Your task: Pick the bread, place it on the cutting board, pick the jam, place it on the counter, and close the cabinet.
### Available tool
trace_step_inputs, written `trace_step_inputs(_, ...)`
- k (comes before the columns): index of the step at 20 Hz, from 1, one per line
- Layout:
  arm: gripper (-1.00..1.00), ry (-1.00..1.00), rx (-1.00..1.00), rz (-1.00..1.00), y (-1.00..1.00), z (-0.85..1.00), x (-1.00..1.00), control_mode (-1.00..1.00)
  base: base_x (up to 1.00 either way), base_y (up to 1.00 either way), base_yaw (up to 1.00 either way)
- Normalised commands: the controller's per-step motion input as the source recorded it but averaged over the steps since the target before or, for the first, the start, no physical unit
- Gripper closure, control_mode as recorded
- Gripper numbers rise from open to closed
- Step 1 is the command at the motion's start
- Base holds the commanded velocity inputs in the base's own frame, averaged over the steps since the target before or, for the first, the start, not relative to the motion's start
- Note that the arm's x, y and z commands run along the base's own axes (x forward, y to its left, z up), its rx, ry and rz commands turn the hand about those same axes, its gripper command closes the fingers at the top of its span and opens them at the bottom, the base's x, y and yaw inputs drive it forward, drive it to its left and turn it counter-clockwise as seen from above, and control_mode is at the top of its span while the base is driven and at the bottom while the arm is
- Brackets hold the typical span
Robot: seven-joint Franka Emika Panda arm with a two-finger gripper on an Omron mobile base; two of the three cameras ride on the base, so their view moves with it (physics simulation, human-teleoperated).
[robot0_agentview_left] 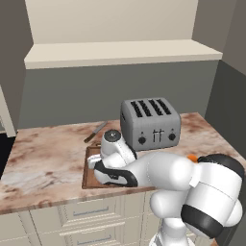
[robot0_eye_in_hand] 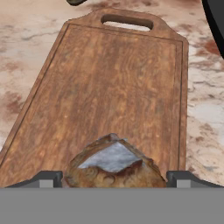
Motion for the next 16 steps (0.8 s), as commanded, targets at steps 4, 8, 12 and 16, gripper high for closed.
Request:
trace_step_inputs(4,-1.0,0.0,0.0,0.0,0.0,0.0,0.0,-1.0,0.0,0.0,0.0)
trace_step_inputs(8,-1.0,-0.09,0.0,0.01,0.0,0.05,0.0,-1.0,0.0,0.0,0.0)
trace_step_inputs(12,-1.0,-0.28,0.0,0.02,0.0,0.11,-0.03,-1.0,0.0,0.0,0.0)
trace_step_inputs(16,-1.0,-0.32,0.0,0.0,0.0,0.17,-0.08,-1.0,0.0,0.0,0.0)
